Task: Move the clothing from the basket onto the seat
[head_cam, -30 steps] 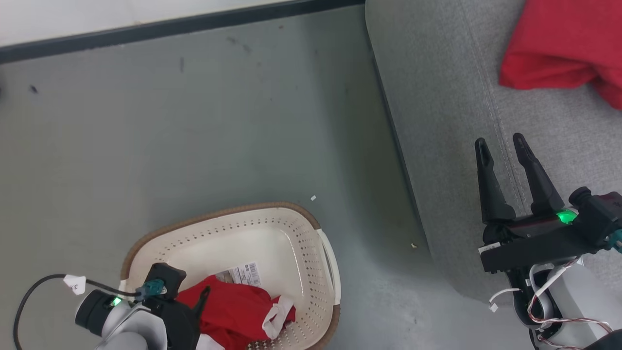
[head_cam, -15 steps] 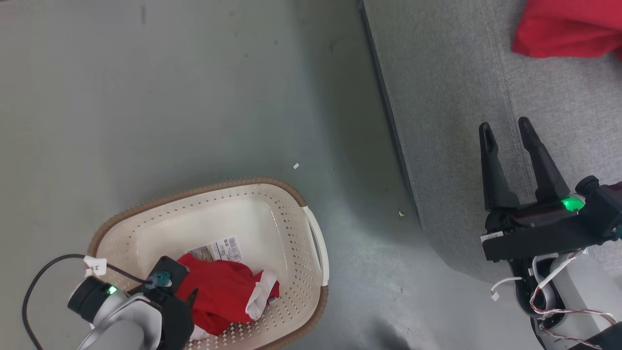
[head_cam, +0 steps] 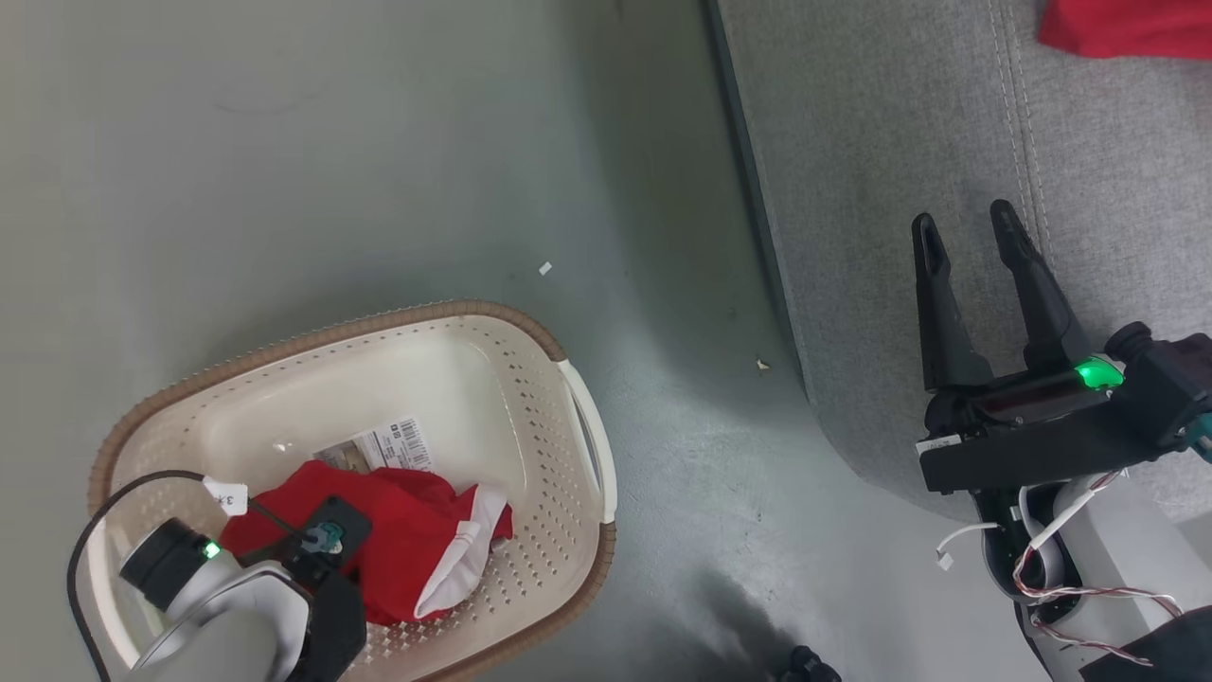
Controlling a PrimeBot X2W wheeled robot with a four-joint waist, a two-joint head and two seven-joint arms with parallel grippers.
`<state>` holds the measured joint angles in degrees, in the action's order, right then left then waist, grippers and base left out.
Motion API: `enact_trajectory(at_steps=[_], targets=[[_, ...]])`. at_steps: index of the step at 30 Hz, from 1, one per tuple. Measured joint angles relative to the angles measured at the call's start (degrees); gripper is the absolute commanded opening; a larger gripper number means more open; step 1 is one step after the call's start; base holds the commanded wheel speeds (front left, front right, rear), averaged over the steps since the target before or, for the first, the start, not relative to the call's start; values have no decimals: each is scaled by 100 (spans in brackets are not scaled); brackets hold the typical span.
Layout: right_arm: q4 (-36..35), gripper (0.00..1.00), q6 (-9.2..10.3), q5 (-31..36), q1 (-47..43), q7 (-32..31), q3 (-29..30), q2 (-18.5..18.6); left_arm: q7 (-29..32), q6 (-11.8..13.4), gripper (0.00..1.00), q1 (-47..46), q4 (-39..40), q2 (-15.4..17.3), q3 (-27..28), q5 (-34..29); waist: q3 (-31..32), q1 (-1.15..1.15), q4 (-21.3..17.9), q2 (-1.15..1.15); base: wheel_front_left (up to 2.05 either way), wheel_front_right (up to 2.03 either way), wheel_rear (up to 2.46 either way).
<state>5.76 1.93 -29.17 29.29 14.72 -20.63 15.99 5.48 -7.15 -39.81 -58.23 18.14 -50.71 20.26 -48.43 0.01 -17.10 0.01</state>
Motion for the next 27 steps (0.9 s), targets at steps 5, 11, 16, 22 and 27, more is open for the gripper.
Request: enact_trajectory(at_steps=[5,11,16,22,27], targets=[[34,100,-26,14,68,0,7,-49,-4,0,100,-8,-77,-7,-246,-56,-110,0,-72,0,0,0,0],[44,100,-67,57,97,2,10,-121,-198,0,100,-38,-159,-14,-606,-264,-173,-1,-140,0,0,0,0],[90,100,-91,86,155,8,16,-160,-528,-1,100,-236,-177,-82,-723,-276,-219,-1,-165,-1,0,0,0],[167,100,-129,100,196,26,60,-225,-771,-42,0,-354,-294,-182,-801,-226,-242,-1,-175,-1,0,0,0],[229,100,-146,133,215,26,91,-268,-924,-42,0,-408,-425,-219,-868,-170,-215,-1,-170,-1,0,0,0]])
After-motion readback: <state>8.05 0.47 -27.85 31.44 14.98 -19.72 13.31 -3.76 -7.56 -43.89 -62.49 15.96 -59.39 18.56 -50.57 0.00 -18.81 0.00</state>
